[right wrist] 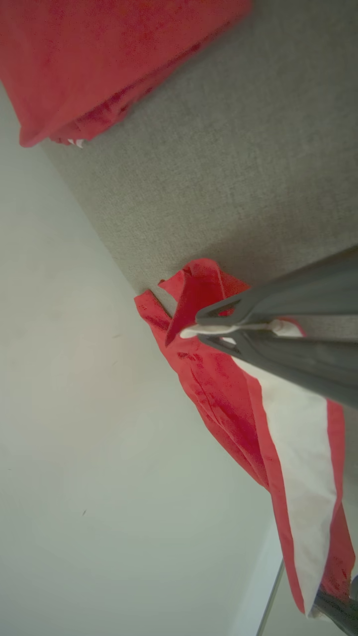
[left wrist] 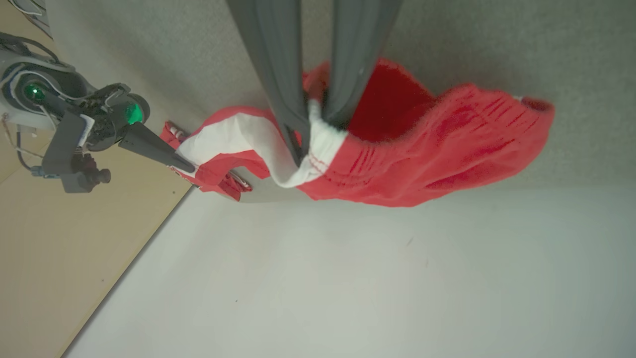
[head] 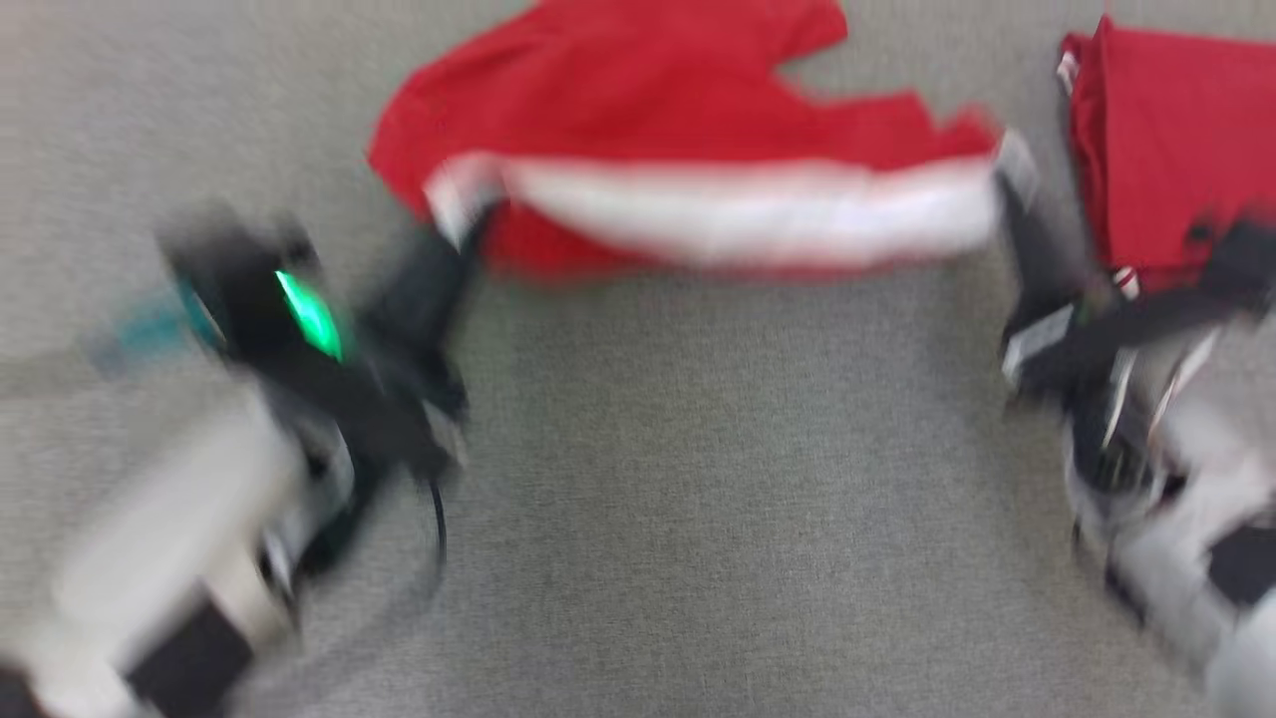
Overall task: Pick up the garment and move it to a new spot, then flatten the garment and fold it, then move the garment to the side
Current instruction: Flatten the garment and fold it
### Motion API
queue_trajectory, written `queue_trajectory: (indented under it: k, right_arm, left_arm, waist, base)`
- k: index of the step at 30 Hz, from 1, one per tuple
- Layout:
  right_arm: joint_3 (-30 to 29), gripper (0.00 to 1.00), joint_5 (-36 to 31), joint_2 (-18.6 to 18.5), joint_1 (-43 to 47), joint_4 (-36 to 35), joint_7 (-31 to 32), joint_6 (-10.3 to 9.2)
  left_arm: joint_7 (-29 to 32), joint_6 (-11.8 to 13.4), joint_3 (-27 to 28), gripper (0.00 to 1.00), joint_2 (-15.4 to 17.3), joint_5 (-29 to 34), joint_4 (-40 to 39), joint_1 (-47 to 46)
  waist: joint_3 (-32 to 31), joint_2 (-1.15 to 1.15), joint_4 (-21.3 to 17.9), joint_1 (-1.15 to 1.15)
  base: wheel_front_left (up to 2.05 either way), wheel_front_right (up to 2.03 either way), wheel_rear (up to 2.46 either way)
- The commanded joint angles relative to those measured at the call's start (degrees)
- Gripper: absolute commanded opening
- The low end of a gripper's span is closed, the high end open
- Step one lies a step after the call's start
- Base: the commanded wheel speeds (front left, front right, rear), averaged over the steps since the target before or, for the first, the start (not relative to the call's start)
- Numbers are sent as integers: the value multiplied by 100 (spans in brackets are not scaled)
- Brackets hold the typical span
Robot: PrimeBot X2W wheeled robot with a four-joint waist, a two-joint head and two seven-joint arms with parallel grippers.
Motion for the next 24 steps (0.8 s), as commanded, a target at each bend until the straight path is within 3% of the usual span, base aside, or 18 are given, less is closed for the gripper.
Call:
queue_trajectory:
  k: [1, 12, 24]
  right_arm:
    - [53, 0, 90, -27, 289, -142, -19, 4]
    - [7, 0, 841, -591, 2819, -1430, -214, 4]
    - [272, 0, 1401, -1100, 4457, -2397, -30, 4]
  left_arm:
    - [-10, -5, -31, 0, 15, 138, -46, 332]
    - [-13, -14, 578, 0, -229, 822, -42, 3159]
    - [-12, -8, 1026, 0, -229, 2181, -223, 4510]
  waist:
    - [-399, 1, 128, 2]
    - [-1339, 1, 313, 2]
    - [-1647, 1, 395, 2]
  base:
    - [0, 0, 0]
    - [0, 0, 0]
    - [0, 0, 0]
